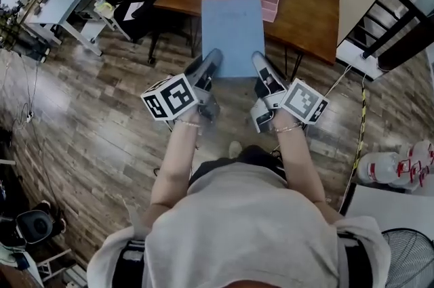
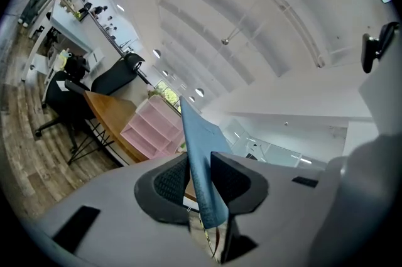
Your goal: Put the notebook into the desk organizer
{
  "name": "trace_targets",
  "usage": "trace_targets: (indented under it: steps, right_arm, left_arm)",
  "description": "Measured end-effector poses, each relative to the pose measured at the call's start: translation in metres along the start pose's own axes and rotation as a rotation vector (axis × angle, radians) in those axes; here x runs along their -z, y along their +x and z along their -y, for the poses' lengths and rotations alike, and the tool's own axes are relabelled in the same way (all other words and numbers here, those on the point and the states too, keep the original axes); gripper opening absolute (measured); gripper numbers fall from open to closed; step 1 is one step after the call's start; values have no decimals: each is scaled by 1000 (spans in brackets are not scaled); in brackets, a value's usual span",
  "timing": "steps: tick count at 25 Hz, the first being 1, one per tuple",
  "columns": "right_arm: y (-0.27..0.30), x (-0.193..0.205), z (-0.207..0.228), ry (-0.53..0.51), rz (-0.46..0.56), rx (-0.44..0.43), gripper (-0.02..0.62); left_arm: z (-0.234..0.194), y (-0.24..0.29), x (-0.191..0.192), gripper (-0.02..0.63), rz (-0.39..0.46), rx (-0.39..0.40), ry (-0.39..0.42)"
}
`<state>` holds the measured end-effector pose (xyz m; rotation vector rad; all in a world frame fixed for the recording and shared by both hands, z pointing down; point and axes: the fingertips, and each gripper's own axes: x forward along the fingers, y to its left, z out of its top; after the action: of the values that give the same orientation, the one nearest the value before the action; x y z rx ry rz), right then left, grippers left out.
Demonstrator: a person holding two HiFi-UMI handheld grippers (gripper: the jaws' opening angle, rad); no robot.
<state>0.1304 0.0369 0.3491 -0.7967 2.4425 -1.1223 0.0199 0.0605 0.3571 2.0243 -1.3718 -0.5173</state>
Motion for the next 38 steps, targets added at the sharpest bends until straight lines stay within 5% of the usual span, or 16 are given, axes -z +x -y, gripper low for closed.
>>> trace_targets:
  steps: [17,38]
  right_arm:
    - [72,-44,70,57,10,46,55]
    - [226,-83,109,61,230,166,57]
  left_arm:
    - [-50,100,-24,103,-41,22,-51]
    - [-147,221,-135,101,-205,207,-44]
